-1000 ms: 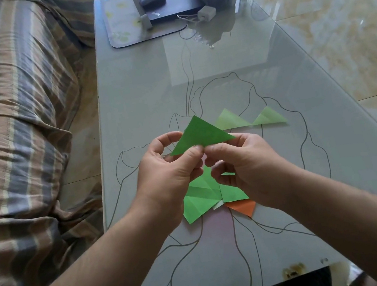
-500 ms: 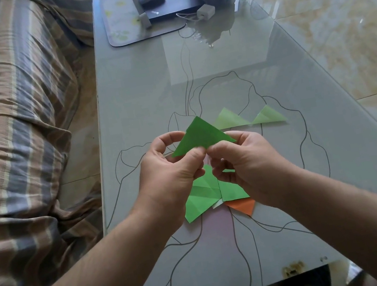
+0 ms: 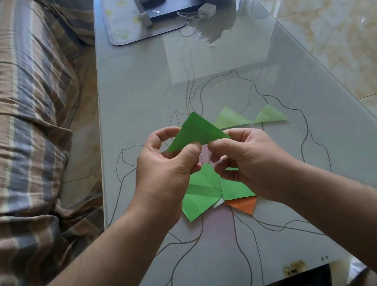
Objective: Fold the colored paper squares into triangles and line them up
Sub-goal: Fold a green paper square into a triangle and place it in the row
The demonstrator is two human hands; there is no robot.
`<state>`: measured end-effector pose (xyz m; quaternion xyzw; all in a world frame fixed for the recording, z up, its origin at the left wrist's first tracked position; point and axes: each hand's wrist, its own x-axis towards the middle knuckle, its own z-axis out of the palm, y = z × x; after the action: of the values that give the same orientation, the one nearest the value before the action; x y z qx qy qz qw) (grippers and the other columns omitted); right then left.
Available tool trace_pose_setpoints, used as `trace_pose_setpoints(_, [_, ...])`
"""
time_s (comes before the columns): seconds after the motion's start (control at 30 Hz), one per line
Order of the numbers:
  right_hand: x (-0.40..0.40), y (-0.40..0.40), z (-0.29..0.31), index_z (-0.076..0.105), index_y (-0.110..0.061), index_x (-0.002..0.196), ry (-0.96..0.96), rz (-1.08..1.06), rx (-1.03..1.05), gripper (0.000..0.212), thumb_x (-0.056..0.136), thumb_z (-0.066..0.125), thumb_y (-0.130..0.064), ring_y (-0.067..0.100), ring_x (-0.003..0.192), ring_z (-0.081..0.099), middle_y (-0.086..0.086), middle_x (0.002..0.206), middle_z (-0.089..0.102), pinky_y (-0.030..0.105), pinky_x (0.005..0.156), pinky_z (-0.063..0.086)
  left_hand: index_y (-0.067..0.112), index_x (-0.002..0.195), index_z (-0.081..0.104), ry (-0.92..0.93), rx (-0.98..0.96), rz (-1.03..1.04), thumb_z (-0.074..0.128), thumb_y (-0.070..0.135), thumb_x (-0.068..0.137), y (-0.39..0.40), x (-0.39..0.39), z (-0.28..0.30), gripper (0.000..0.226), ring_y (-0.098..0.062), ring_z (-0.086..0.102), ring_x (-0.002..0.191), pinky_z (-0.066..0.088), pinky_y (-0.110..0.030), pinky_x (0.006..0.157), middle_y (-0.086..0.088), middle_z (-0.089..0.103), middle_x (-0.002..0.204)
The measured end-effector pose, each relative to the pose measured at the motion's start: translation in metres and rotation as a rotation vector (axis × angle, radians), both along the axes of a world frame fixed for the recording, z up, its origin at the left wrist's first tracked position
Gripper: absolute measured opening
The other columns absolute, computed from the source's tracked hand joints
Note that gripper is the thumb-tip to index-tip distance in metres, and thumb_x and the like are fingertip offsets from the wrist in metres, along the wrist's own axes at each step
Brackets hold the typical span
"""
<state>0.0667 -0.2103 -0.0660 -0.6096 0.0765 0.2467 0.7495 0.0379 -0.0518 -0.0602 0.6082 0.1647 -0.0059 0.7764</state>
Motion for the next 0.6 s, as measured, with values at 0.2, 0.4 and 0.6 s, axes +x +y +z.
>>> trace_pose_setpoints(0.2, [0.0026,-0.0012,0.0040,0.063,-0.014,0.078,0.038,0.018,0.010,0.018,0.094,0.070,-0.010,0.017,0.059,0.056,0.003,0.067,0.063,0.032,0.067,0.050,0.022,0.118,0.058,0.009,-0.020,0.003,0.076,0.003,0.089,0.0009,0.0014,-0.0022,0.039,-0.014,0.065,0.066,0.058,-0.032,0.071,0.003,0.071,0.069])
trace_pose_setpoints(0.4, [0.0058,-0.0055,0.0046,0.062,-0.016,0.075,0.028,0.007,-0.022,0.021,0.093,0.071,-0.009,0.017,0.058,0.056,0.003,0.066,0.059,0.035,0.069,0.050,0.022,0.118,0.058,0.008,-0.028,-0.001,0.075,0.002,0.089,0.0025,0.0021,-0.0033,0.039,-0.014,0.064,0.065,0.058,-0.031,0.071,0.004,0.069,0.067])
trace_pose_setpoints(0.6, [0.0075,-0.0076,0.0050,0.064,-0.022,0.064,-0.001,0.021,-0.027,0.030,0.091,0.075,-0.013,0.016,0.057,0.058,0.002,0.064,0.060,0.037,0.072,0.051,0.022,0.118,0.058,0.017,-0.048,0.008,0.076,0.004,0.089,0.0054,0.0039,-0.0028,0.039,-0.013,0.064,0.066,0.057,-0.029,0.069,0.005,0.069,0.069])
